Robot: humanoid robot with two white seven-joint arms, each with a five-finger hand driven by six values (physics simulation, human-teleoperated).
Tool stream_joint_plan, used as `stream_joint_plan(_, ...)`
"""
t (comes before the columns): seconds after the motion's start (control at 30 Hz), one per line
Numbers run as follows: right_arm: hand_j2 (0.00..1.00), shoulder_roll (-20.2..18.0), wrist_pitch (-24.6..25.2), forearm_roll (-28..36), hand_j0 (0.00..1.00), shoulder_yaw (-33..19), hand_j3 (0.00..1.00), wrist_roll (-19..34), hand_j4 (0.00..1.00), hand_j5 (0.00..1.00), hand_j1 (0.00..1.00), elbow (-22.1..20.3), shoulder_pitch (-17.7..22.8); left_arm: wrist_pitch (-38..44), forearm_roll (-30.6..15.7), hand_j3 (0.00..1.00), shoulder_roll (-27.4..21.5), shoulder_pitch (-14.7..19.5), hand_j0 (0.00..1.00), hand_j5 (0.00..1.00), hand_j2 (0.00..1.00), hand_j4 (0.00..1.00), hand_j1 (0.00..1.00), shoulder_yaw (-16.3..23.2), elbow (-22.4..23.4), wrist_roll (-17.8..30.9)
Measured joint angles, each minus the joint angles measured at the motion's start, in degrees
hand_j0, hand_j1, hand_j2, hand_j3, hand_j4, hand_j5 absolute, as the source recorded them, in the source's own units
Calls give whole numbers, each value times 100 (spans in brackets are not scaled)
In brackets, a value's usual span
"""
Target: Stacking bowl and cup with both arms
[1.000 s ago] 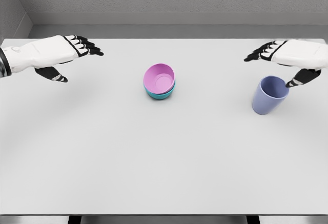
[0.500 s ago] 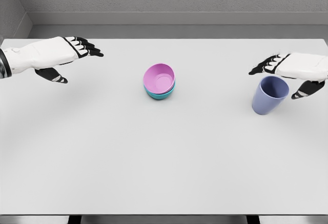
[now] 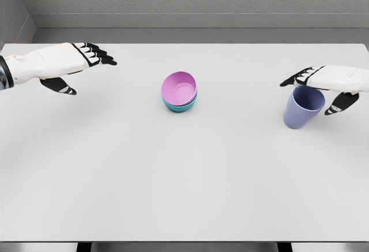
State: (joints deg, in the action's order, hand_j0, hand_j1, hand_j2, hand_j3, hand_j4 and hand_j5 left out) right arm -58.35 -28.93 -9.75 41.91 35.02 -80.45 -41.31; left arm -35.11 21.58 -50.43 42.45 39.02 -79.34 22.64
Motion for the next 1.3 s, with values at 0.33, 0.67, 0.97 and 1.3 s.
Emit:
stream_joint_plan(0.33,100,173,-2,-2,100,205,100,0,100,100,100,343,-44,0,2,100,-3,9,100,100,100,100,100,-4,8,4)
stream_joint_plan(0.67,68,205,-36,0,68,291,68,-1,68,68,68,326,-123,0,4,100,-3,9,100,100,100,100,100,-15,21,6)
stream_joint_plan(0.97,68,208,-48,-4,68,291,68,-1,68,68,68,312,-184,0,11,100,-5,8,100,100,100,100,100,-14,24,6)
stream_joint_plan(1.3,65,208,-73,10,65,254,65,-1,65,65,65,285,-413,0,15,100,-5,9,100,100,100,100,100,-18,24,6)
